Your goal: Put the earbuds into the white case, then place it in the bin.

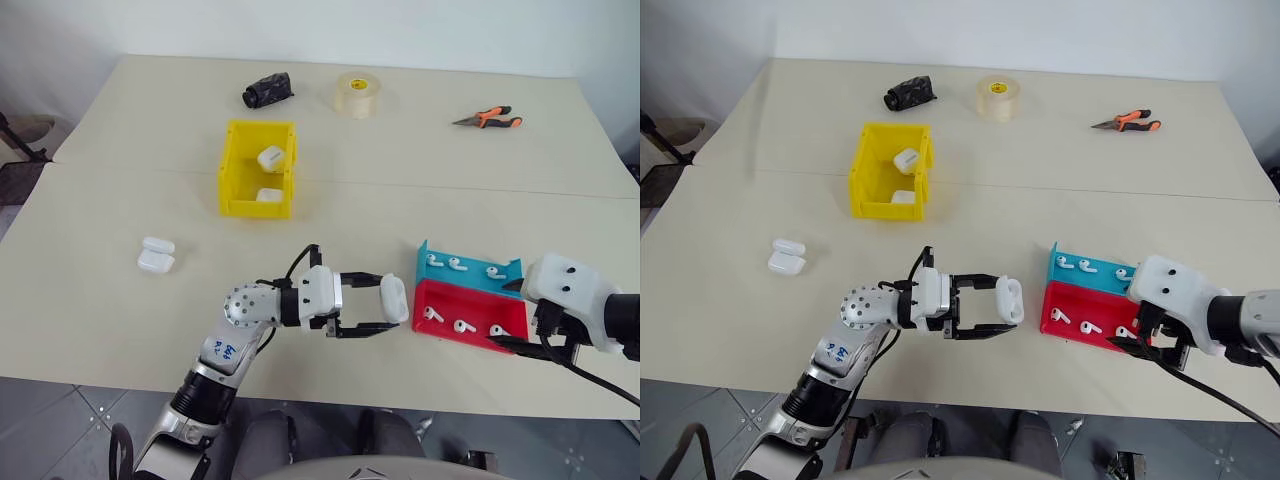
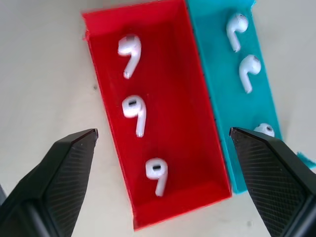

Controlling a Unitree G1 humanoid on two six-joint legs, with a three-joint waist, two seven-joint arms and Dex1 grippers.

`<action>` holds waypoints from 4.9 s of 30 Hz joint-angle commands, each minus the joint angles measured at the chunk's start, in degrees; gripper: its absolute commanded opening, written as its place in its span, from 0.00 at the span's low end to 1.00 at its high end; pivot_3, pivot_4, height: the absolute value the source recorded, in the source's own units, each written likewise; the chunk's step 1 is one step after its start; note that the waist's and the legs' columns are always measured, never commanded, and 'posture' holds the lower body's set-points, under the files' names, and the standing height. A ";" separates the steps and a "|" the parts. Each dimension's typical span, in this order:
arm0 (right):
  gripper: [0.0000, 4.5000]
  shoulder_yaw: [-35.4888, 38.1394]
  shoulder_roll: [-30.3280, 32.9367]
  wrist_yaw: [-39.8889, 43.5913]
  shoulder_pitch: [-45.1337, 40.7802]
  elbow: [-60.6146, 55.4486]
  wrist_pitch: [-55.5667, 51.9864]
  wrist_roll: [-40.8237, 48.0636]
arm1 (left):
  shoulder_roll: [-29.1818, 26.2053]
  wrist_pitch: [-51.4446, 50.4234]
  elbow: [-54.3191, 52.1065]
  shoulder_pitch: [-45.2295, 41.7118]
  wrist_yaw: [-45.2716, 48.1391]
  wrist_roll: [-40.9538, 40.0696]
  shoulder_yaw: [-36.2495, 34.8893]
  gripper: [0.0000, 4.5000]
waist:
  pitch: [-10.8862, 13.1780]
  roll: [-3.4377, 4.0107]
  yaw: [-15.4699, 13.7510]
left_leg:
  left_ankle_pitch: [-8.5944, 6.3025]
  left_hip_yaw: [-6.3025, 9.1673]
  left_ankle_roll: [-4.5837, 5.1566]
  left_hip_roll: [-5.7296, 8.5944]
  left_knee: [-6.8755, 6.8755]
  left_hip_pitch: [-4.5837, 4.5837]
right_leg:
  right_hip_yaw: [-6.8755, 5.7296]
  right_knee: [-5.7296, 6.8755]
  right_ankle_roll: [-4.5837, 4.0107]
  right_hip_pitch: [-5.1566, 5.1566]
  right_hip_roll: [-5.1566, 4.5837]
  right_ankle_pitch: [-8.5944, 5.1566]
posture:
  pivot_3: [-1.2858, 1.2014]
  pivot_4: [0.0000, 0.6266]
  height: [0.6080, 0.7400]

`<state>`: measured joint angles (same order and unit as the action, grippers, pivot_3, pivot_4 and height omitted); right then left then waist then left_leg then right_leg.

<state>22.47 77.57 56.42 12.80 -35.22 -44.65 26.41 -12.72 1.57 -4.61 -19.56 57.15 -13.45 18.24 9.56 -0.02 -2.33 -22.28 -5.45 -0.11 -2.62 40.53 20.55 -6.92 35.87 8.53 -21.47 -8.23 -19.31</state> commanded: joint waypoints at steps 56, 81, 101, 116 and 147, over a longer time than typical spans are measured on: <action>0.35 -25.42 -1.63 0.76 -14.58 5.95 0.44 -16.06 | 2.49 6.95 -2.83 -0.06 4.32 -5.57 1.13 0.60 | 0.00 0.01 0.89 | 0.00 0.18 -0.01 -0.05 0.18 0.18 | -0.22 0.00 0.00 -0.01 0.00 0.00 | 0.52 0.24 1.00; 0.12 3.41 -28.06 8.38 -8.34 3.59 15.89 8.22 | 0.85 7.86 2.87 -1.64 13.45 -13.15 -2.71 0.60 | 0.01 0.00 0.57 | 0.00 0.51 0.00 -0.02 0.48 0.57 | -0.58 -0.02 0.03 0.00 -0.02 0.02 | 0.52 0.24 1.00; 0.12 -11.97 -56.83 -8.85 -3.88 -7.62 30.42 14.76 | -2.26 -4.67 4.11 -6.98 13.21 -12.08 -2.41 0.60 | -0.02 0.13 0.90 | 0.00 0.53 -0.01 -0.02 0.45 0.52 | -0.61 0.07 0.03 -0.03 0.00 0.01 | 0.52 0.24 1.00; 0.12 -17.05 -57.41 -8.36 -3.17 -0.09 39.55 10.01 | -0.69 -6.18 1.06 -5.59 11.81 -13.71 -3.86 0.60 | -0.02 0.13 0.92 | 0.00 0.52 -0.01 -0.02 0.46 0.52 | -0.61 0.07 0.03 -0.03 0.00 0.01 | 0.52 0.24 1.00; 0.66 -18.62 -51.49 -7.26 -4.71 2.42 36.79 13.70 | 1.12 -5.56 0.94 -6.01 12.15 -14.59 -5.13 0.60 | -0.02 0.13 0.92 | 0.00 0.51 -0.01 -0.03 0.46 0.52 | -0.60 0.06 0.03 -0.03 0.00 0.01 | 0.52 0.24 1.00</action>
<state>4.42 25.08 48.95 7.66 -32.40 -6.76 40.38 -13.27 -5.31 -0.88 -24.45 69.49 -25.53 13.82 9.55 0.11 -1.41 -22.27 -4.94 -0.12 -2.64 40.98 21.07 -7.52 35.93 8.56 -21.50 -8.23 -19.29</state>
